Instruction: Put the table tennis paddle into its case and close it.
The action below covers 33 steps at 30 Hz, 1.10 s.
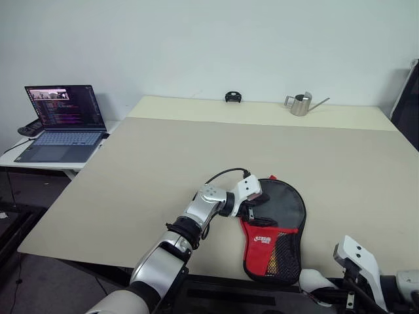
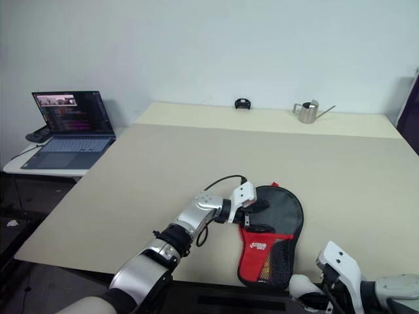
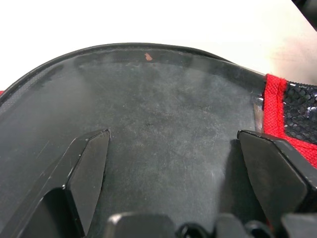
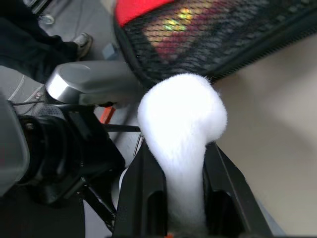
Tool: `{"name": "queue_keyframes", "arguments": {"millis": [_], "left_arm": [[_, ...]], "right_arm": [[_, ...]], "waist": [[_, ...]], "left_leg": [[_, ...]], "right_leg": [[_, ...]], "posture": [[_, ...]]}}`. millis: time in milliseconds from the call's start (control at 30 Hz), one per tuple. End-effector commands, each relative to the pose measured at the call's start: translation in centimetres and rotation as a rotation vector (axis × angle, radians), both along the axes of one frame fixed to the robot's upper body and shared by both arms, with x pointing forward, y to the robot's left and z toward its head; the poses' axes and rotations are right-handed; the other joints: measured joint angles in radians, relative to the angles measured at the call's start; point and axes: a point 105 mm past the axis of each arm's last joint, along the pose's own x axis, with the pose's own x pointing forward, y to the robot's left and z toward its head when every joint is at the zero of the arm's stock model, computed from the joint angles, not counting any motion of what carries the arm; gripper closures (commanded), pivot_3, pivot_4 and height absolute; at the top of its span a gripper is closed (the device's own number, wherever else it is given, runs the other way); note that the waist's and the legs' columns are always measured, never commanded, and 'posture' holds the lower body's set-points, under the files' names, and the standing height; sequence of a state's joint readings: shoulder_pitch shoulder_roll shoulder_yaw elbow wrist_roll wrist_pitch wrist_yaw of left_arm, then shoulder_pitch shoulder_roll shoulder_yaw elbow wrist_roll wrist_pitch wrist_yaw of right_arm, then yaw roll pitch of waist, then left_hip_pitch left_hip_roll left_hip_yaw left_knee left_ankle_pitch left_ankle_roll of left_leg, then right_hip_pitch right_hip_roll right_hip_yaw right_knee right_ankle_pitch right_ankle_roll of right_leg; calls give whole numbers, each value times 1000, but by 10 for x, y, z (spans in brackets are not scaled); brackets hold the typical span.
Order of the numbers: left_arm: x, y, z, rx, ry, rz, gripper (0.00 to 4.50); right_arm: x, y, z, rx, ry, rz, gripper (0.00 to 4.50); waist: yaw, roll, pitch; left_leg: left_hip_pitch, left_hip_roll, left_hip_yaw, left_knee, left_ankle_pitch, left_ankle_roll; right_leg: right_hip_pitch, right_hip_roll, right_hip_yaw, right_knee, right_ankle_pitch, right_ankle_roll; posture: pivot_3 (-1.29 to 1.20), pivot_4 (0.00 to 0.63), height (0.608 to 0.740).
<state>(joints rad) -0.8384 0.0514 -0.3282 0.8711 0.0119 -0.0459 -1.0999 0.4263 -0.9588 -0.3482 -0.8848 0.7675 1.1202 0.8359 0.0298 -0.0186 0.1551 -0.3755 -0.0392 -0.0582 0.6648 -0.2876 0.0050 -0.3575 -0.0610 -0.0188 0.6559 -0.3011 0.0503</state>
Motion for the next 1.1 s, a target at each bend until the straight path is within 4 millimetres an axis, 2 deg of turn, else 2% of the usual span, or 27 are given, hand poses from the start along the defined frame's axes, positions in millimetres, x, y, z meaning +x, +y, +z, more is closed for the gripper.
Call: {"name": "queue_keyframes", "arguments": {"millis": [33,267,567,867,1100], "left_arm": [[-12,13,-43,129,118,25,0],[-12,12,-43,130,114,23,0],[-12,12,-42,130,113,22,0],[-12,11,-42,126,114,25,0],[-12,8,-42,121,115,22,0]], "right_arm": [[-21,27,6,89,39,147,4168],[-30,34,7,87,41,220,4168],[-17,42,9,90,-15,236,4169],[-7,41,19,107,-67,218,1157],[2,40,35,168,-112,181,1157]], "waist": [[0,0,0],[0,0,0],[0,0,0],[0,0,0],[-1,0,-1]], "left_leg": [[0,0,0,0,0,0],[0,0,-2,0,0,0],[0,0,-7,-1,0,-1],[-1,-1,-8,-1,0,-1],[-1,-1,-8,0,0,0]], "right_leg": [[0,0,0,0,0,0],[2,0,-2,-3,0,0],[5,-1,-7,-9,1,-1],[6,-2,-8,-9,1,-1],[6,-2,-8,-9,2,-1]], "posture": [[0,150,740],[0,150,740],[0,150,740],[0,150,740],[0,150,740]]}}
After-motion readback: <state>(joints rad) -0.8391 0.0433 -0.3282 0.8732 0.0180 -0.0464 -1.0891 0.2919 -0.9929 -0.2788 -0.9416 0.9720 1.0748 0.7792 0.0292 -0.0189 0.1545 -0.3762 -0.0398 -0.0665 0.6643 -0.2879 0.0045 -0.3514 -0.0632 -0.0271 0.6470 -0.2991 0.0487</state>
